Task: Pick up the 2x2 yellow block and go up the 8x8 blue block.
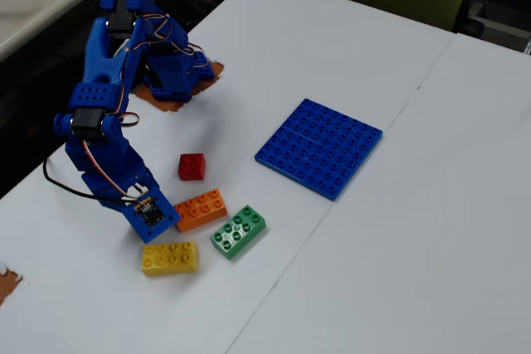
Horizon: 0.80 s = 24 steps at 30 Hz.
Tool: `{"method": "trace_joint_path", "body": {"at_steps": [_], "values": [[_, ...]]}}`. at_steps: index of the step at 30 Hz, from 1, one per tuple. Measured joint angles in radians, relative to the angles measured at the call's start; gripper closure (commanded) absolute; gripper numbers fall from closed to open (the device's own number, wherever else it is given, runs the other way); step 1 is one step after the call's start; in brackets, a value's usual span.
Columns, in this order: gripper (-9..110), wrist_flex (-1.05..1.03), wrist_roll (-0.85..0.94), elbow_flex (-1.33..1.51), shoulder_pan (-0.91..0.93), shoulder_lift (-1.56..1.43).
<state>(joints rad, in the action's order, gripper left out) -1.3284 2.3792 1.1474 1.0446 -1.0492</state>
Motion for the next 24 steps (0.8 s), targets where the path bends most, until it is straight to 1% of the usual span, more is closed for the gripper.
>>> {"method": "trace_joint_path", "body": {"at_steps": [3,5,13,16,20,24], "values": [[95,-0.015,-0.015,0.0,-0.005,-0.009],[96,-0.091,-0.025,0.0,-0.009,-0.057],[96,-0.354,-0.041,0.0,-0.054,-0.382],[96,-0.399,-0.066,0.026,-0.103,-0.528],[96,-0.408,-0.186,0.051,-0.233,-0.699],[96,-0.411,-0.388,0.051,-0.407,-0.811]]}}
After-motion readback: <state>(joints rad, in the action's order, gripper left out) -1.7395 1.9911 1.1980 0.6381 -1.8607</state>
